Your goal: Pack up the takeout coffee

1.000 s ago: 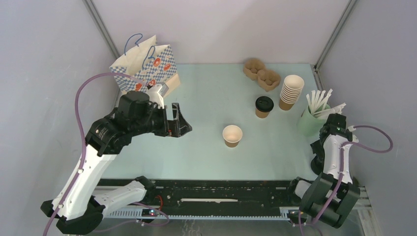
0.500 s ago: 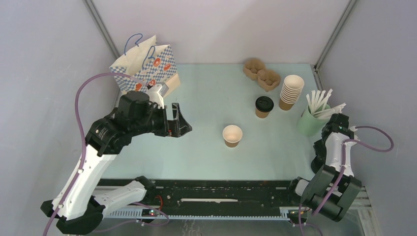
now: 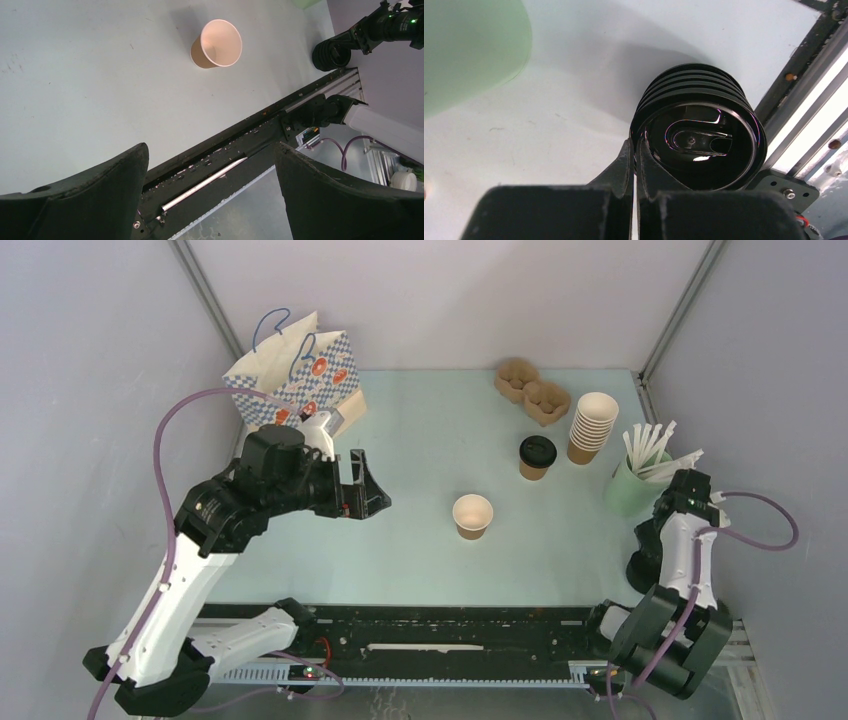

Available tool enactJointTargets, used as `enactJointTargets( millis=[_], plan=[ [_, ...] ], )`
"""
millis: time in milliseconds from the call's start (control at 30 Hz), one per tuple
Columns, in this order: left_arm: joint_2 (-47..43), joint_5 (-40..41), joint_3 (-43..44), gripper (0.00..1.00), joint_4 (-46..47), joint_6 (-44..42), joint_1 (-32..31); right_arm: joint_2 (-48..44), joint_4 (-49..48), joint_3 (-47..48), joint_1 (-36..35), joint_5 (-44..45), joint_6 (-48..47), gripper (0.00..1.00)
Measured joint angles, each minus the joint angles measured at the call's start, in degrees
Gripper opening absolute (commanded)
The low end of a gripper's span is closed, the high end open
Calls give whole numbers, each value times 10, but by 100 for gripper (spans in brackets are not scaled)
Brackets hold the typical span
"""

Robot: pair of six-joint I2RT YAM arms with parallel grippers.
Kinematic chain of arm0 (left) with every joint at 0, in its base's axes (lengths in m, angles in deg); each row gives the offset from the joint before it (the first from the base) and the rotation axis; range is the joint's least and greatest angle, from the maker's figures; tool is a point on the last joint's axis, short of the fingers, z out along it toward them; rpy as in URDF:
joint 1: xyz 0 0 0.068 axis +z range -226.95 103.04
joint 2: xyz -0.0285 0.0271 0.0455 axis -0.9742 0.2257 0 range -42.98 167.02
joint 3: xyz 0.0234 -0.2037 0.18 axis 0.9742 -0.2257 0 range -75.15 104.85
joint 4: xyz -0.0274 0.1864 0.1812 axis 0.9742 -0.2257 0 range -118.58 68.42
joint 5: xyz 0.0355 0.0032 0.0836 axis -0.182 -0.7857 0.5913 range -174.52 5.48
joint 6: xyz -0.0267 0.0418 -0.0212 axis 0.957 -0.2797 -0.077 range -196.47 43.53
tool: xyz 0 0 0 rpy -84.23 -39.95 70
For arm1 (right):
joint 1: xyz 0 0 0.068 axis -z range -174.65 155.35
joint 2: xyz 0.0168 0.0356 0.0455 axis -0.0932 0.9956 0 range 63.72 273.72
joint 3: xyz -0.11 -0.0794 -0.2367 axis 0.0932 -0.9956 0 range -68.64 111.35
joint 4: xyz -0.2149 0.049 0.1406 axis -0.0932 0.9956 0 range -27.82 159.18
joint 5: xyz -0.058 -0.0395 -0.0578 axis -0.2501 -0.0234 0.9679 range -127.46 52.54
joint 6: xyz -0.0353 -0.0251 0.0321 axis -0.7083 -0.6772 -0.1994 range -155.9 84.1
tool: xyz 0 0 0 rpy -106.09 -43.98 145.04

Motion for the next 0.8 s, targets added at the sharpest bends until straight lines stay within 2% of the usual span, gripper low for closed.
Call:
enactJointTargets(
  millis=[233, 800],
  plan=[
    [1, 0, 0, 100, 0, 0, 0, -31, 8, 0, -9, -23, 0, 0],
    [1, 0, 0, 100, 0, 0, 0, -26, 13, 0, 22, -27, -1, 1]
  ],
)
